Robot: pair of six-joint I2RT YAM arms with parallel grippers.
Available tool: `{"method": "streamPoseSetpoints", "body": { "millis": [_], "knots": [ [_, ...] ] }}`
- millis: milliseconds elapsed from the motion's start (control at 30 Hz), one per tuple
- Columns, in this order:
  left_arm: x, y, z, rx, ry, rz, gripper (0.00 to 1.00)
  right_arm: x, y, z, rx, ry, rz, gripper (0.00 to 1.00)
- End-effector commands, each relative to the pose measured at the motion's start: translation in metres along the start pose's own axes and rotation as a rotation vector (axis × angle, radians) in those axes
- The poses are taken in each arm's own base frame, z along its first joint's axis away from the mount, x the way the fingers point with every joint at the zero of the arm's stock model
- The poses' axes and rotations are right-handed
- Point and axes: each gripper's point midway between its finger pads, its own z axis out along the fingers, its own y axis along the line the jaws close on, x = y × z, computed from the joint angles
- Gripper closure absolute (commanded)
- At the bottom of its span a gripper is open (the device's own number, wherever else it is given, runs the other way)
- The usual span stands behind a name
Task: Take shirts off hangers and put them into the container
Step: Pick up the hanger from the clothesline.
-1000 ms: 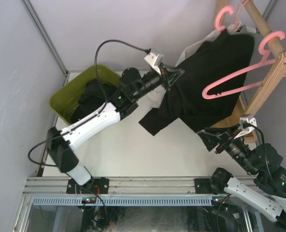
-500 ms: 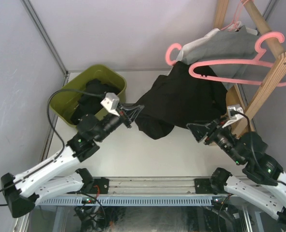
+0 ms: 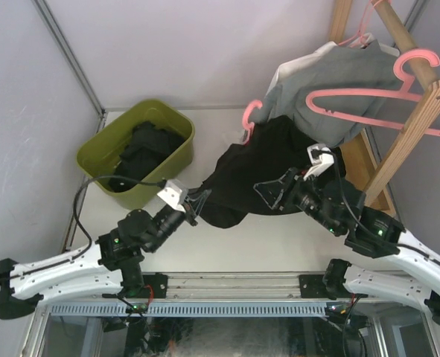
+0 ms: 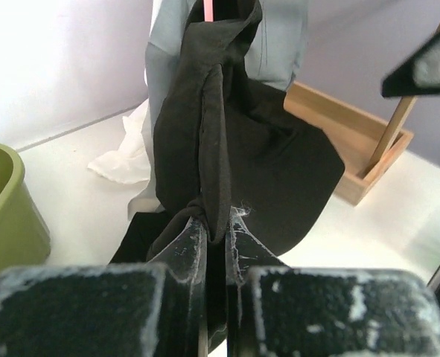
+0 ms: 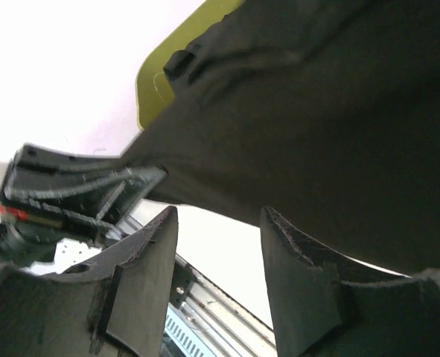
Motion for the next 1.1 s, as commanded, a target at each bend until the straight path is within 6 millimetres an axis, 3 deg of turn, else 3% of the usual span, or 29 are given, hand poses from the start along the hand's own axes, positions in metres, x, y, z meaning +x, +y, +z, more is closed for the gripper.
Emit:
{"method": "streamPoseSetpoints", "body": {
  "millis": [0, 200, 467, 733, 900, 967, 1033, 1067],
  "knots": [
    [-0.01, 0.0, -0.004, -0.097, -0.005, 0.183, 1.0, -0.021, 0.011, 0.014, 0.065, -0.075, 0.135, 0.52],
    [0.001, -0.018, -0.003, -0.153, 0.047, 0.356, 1.0, -0.009, 0.022, 0.032, 0.069, -0.023, 0.218, 0.52],
    [-0.003, -0.036, -0.004, -0.19, 0.033, 0.431, 1.0, 0.007, -0.008, 0.04, 0.251, -0.035, 0.365, 0.48],
    [0.0, -0.058, -0.003, -0.138, 0.036, 0.452, 1.0, 0.022, -0.007, 0.058, 0.282, -0.01, 0.409, 0.46],
    [-0.005, -0.071, -0.003, -0.095, 0.022, 0.457, 1.0, 0.028, -0.017, 0.063, 0.334, -0.014, 0.383, 0.46],
    [-0.003, -0.076, -0.003, -0.078, 0.021, 0.452, 0.96, 0.027, -0.017, 0.063, 0.331, -0.017, 0.375, 0.53],
    [-0.001, -0.078, -0.003, -0.074, 0.024, 0.443, 0.85, 0.024, -0.015, 0.062, 0.313, -0.019, 0.345, 0.74],
    [-0.001, -0.078, -0.003, -0.074, 0.024, 0.436, 0.83, 0.022, -0.014, 0.061, 0.309, -0.021, 0.335, 0.79]
  ]
}}
